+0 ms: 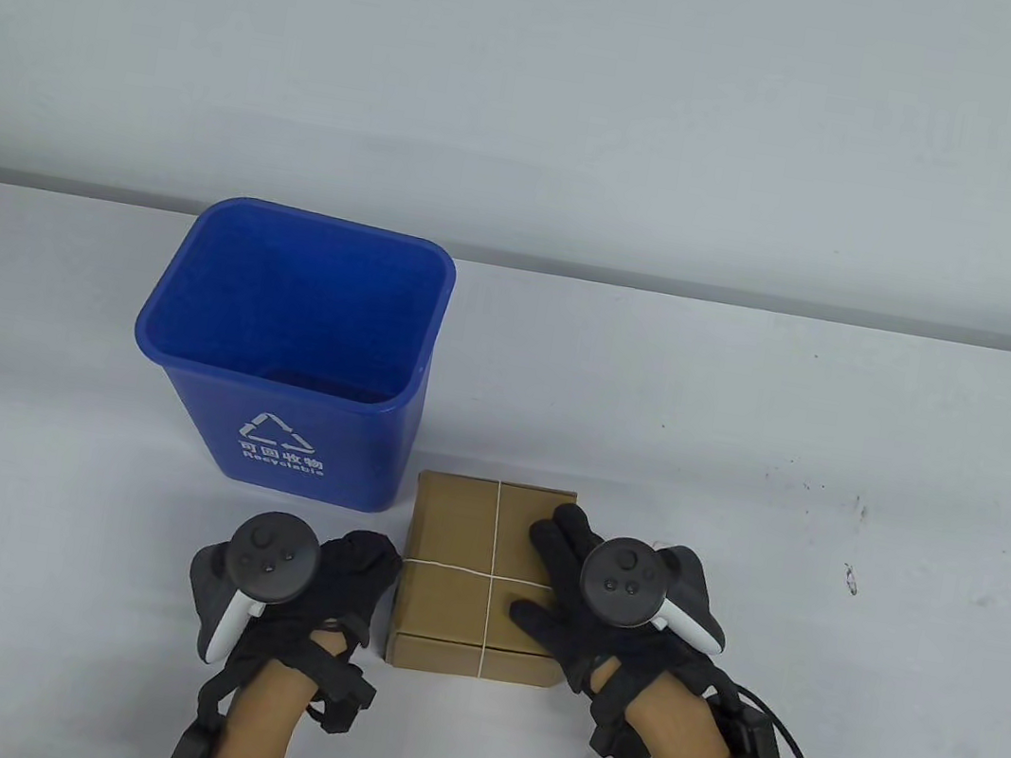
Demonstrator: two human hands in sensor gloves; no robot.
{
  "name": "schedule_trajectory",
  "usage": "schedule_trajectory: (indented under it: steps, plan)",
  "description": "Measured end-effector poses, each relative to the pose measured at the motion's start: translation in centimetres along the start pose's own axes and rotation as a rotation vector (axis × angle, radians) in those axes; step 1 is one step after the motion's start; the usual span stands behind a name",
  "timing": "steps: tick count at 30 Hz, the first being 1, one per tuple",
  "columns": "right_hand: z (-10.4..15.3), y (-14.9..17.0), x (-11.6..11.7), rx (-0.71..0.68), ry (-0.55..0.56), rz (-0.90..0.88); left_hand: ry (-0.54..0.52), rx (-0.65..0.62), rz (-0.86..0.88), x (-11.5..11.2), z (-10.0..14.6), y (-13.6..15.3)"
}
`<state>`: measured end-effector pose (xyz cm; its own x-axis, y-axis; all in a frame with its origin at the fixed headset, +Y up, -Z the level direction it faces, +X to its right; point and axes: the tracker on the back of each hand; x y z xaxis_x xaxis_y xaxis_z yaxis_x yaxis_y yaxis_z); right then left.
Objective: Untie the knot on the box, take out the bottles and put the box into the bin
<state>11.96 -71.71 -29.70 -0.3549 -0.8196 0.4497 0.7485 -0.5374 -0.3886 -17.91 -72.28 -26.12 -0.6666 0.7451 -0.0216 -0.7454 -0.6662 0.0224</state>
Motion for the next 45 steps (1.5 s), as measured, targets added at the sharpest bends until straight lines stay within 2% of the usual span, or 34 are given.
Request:
schedule_trajectory:
  steps: [10, 16, 28, 33, 40, 42, 45]
  plan:
    - [0.0, 0.0, 0.0, 0.000, 0.000, 0.000, -0.011, 0.081, -0.168, 0.1, -0.5, 1.1]
    - [0.0, 0.0, 0.0, 0.000, 0.001, 0.001, -0.037, 0.179, -0.238, 0.7, -0.8, 2.4]
    - [0.0, 0.0, 0.0, 0.002, 0.001, 0.001, -0.012, 0.349, -0.316, 0.7, -1.4, 4.9]
    - [0.0, -0.1, -0.1, 0.002, 0.000, 0.001, -0.011, 0.372, -0.336, 0.8, -1.5, 5.1]
    - [0.0, -0.1, -0.1, 0.003, 0.000, 0.003, -0.148, 0.263, -0.214, 3.0, 0.0, 3.0]
    - [0.0, -0.1, -0.1, 0.003, 0.000, 0.002, -0.172, 0.166, -0.137, 3.3, 0.5, 2.3]
    - [0.0, -0.1, -0.1, 0.003, 0.000, 0.002, -0.122, -0.018, 0.027, 2.7, 0.7, 0.9]
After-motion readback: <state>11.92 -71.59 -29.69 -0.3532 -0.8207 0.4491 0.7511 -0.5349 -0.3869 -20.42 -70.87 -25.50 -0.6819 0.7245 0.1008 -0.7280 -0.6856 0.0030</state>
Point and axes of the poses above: the tracker on the back of each hand, its own y axis roughly to the little-finger side, its own z axis roughly from the fingertips to the wrist, x = y × z
